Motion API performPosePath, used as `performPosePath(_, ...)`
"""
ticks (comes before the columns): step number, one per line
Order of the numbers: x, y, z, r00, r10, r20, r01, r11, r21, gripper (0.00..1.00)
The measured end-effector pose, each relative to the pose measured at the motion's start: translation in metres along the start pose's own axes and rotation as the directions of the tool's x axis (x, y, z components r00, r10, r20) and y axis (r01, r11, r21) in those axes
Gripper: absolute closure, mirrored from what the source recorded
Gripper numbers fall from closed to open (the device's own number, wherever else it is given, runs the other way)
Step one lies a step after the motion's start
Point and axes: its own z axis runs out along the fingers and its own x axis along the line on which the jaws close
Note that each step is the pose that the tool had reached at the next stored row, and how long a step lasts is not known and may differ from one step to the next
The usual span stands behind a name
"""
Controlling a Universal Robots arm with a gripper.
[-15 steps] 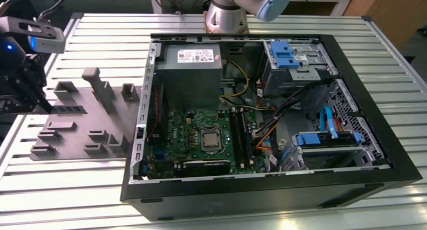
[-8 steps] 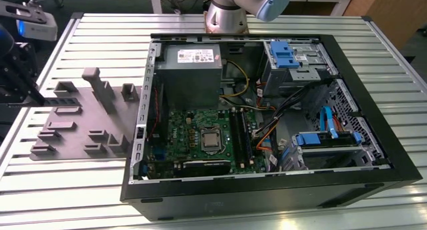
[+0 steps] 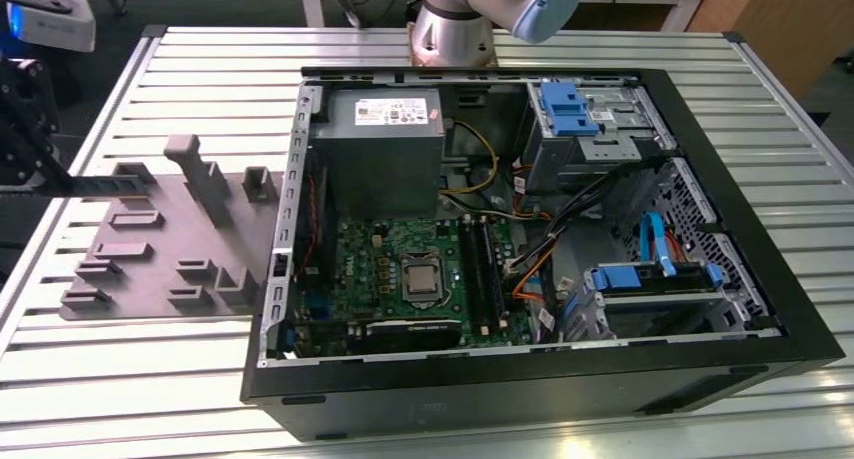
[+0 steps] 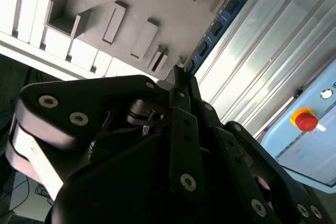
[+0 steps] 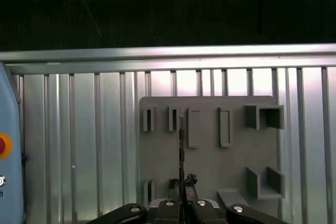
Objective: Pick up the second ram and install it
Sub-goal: 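Pick up the second ram and move it above second insertion slot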
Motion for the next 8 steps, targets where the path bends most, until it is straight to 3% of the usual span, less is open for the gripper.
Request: performPosePath(8,-0.0004,0.0003,-0.0260,1.0000,0.000,0.0000,0.000,1.0000,0.0000,0.86)
